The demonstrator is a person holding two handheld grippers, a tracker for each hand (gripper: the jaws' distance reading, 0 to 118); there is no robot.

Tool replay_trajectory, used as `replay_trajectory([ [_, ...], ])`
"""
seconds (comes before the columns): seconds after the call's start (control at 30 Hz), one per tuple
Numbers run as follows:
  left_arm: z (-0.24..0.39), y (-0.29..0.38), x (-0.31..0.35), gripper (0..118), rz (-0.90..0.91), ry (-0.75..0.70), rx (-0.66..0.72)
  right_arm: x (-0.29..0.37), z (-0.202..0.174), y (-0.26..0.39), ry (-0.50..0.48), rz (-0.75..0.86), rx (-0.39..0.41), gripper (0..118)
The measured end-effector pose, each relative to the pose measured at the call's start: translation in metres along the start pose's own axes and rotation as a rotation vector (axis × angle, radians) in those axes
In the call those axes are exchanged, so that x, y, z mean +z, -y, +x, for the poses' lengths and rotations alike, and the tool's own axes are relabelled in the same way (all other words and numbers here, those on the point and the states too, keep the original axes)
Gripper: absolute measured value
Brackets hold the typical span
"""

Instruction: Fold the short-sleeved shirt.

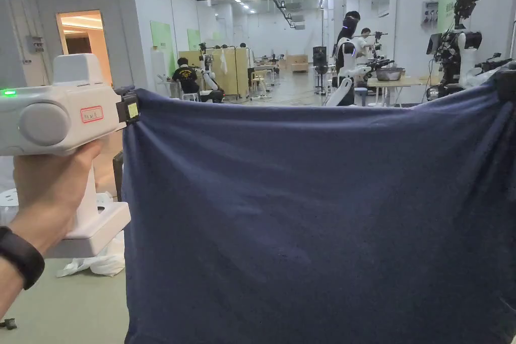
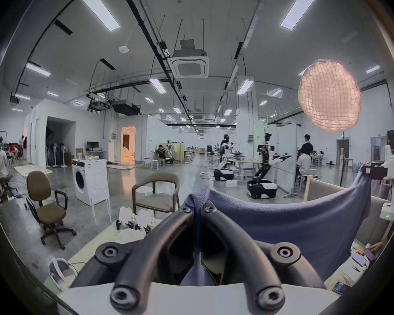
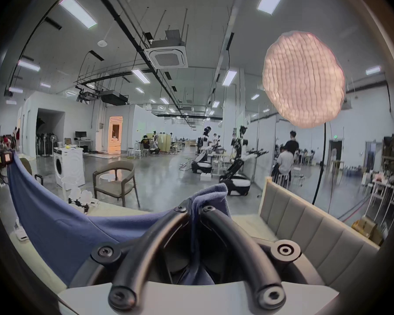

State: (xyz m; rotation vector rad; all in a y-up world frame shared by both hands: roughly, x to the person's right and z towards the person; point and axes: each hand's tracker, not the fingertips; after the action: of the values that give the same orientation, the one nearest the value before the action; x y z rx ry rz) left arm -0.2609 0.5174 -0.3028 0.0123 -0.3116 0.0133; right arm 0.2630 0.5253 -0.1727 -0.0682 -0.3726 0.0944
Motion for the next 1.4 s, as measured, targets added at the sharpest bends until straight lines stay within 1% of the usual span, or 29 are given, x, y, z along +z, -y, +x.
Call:
replay_trajectory([
  [0.07,0.0,-0.006,-0.02,0,-0.002,-0.016,-0.002,-0.015,-0.008,-0.012,0.034,0.014,0.032,1],
  [0.23,-0.002,-0.013,-0.069,0,-0.001,-0.041,-0.005,-0.058,-0.016,-0.031,0.059,0.031,0.043,1],
  [0.37,0.0,-0.013,-0.104,0,-0.018,-0.06,-0.026,-0.087,-0.018,-0.04,0.069,0.059,0.005,1],
  [0.4,0.0,-0.012,-0.113,0,-0.031,-0.068,-0.046,-0.096,-0.019,-0.041,0.07,0.058,0.011,1],
  [0.5,0.0,-0.011,-0.13,0,-0.028,-0.069,-0.027,-0.113,-0.025,-0.047,0.097,0.058,0.075,1],
  [0.57,0.002,-0.009,-0.141,0,-0.028,-0.076,-0.019,-0.112,-0.033,-0.049,0.106,0.061,0.072,1],
  [0.67,0.005,0.001,-0.158,0,-0.042,-0.09,-0.019,-0.126,-0.037,-0.045,0.124,0.059,0.059,1],
  [0.73,0.005,0.011,-0.17,0,-0.064,-0.087,-0.002,-0.138,-0.041,-0.039,0.128,0.055,0.07,1],
  [0.8,0.005,0.027,-0.18,0,-0.084,-0.077,0.008,-0.149,-0.045,-0.029,0.133,0.029,0.099,1],
  [0.87,0.007,0.05,-0.188,0,-0.114,-0.08,0.002,-0.154,-0.048,-0.012,0.121,0.018,0.104,1],
  [0.93,0.008,0.077,-0.193,0,-0.176,-0.073,0.007,-0.161,-0.049,0.012,0.093,-0.034,0.065,1],
  [1.0,0.006,0.105,-0.191,0,-0.209,-0.064,0.029,-0.165,-0.051,0.037,0.07,-0.072,0.037,1],
  [1.07,0.008,0.138,-0.174,0,-0.214,-0.052,0.062,-0.164,-0.053,0.065,0.051,-0.103,0.014,1],
  [1.13,0.011,0.167,-0.157,0,-0.248,-0.04,0.04,-0.158,-0.054,0.092,0.024,-0.155,0.02,1],
  [1.17,0.011,0.179,-0.143,0,-0.268,-0.014,0.046,-0.148,-0.053,0.105,0.006,-0.154,-0.004,1],
  [1.2,0.01,0.191,-0.128,0,-0.274,0.008,0.067,-0.139,-0.052,0.116,-0.015,-0.167,-0.005,1],
  [1.23,0.009,0.201,-0.116,0,-0.28,0.009,0.071,-0.126,-0.051,0.127,-0.03,-0.158,-0.028,1],
  [1.37,0.007,0.239,-0.049,0,-0.319,0.047,0.034,-0.062,-0.044,0.169,-0.073,-0.183,-0.044,1],
  [1.4,0.005,0.249,-0.034,0,-0.325,0.057,0.039,-0.04,-0.041,0.181,-0.103,-0.201,-0.044,1],
])
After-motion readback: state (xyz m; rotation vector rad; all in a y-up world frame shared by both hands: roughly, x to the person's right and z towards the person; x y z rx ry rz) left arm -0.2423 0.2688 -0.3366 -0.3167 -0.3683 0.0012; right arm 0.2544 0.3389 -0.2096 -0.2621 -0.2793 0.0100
